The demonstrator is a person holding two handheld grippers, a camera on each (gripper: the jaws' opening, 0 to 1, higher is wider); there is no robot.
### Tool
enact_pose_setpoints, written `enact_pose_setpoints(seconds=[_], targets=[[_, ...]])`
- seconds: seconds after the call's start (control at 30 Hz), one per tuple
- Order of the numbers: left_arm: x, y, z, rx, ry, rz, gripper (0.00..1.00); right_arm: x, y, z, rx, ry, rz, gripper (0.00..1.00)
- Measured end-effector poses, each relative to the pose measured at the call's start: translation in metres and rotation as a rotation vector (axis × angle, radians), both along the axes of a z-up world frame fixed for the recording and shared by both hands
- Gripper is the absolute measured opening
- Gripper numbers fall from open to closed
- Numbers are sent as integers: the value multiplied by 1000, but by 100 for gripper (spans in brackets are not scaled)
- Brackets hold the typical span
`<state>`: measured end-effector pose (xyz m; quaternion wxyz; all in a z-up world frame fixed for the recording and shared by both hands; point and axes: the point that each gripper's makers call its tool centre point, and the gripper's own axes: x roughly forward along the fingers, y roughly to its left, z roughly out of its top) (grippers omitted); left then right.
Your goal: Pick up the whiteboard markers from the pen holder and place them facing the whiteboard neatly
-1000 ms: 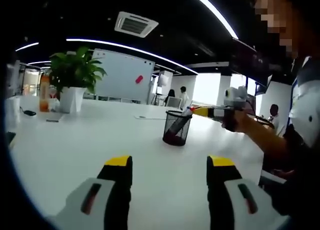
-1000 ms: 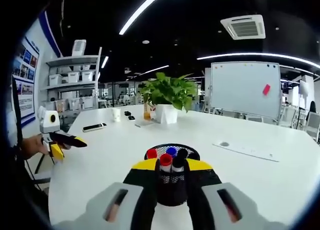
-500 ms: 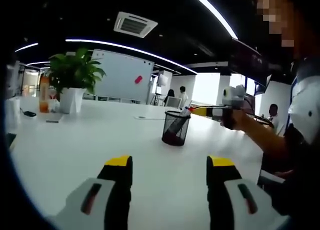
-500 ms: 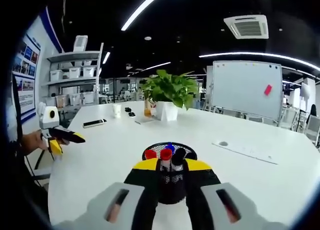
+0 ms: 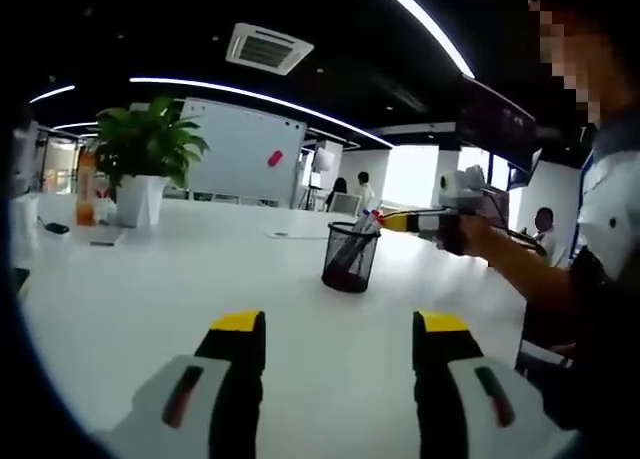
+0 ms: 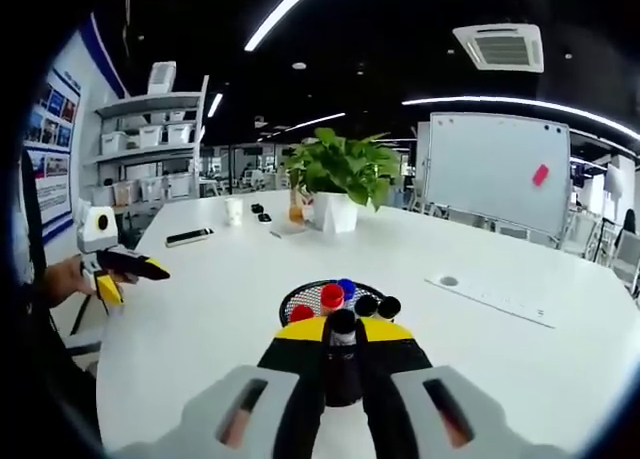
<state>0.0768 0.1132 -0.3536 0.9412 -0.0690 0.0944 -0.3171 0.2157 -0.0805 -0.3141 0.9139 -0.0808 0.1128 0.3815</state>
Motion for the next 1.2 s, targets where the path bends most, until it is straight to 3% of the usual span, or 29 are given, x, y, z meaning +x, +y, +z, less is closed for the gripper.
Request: enact_pose_setpoints(seconds=[0.1,0.4,0.7,1.07,1.2], targets=[[5,-2,-9,6,31,1,60,1,0,1,-16,9,-4,14],[1,-9,1,-6,10,-14,60,1,4,1,-14,40,-29,13],[2,-11,9,23,0,-31,60,-14,-3,33,33,-11,-32,13],[-2,-29,17,9,-29,-65,60,-40,-14,51,44,-61,-65,13],[-4,-31,21,20,-31,-69,60,-44,-22,45,61,-41,-81,13]])
